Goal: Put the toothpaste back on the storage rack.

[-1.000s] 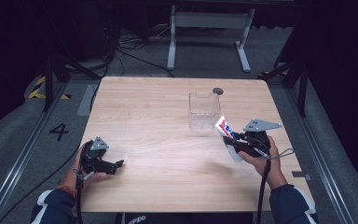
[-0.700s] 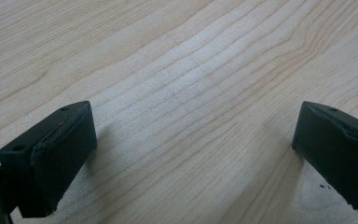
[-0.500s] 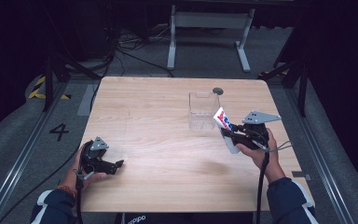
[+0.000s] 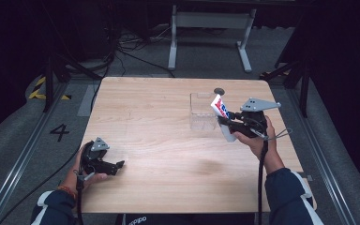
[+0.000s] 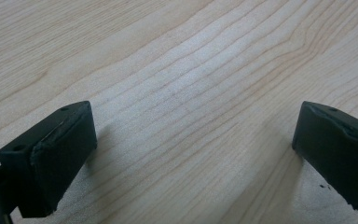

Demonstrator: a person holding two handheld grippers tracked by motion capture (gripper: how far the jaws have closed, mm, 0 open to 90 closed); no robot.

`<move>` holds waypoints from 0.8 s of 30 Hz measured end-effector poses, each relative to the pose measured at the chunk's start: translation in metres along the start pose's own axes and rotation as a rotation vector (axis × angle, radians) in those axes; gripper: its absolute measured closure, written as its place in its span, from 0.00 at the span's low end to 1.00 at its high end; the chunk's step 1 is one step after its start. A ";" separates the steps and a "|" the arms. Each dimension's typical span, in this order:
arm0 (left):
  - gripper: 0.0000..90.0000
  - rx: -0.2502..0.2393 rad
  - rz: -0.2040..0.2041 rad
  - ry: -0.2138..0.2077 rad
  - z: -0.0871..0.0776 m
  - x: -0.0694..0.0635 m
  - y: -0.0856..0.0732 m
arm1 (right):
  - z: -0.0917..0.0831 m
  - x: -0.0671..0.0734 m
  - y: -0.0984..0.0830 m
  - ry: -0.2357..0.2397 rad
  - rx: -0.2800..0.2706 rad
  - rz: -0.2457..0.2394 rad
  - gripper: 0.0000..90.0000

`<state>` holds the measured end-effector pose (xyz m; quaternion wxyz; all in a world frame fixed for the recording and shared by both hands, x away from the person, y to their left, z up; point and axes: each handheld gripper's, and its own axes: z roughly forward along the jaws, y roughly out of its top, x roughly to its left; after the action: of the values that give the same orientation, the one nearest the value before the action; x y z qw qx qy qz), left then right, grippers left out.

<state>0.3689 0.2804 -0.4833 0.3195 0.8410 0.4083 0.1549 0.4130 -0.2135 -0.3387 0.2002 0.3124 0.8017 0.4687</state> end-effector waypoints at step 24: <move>0.00 0.000 0.002 0.000 0.000 0.000 0.000 | 0.022 -0.010 0.033 0.004 -0.082 -0.002 0.77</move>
<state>0.3690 0.2805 -0.4833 0.3193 0.8412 0.4077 0.1553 0.4441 -0.1952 -0.3202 0.2115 0.3024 0.7825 0.5016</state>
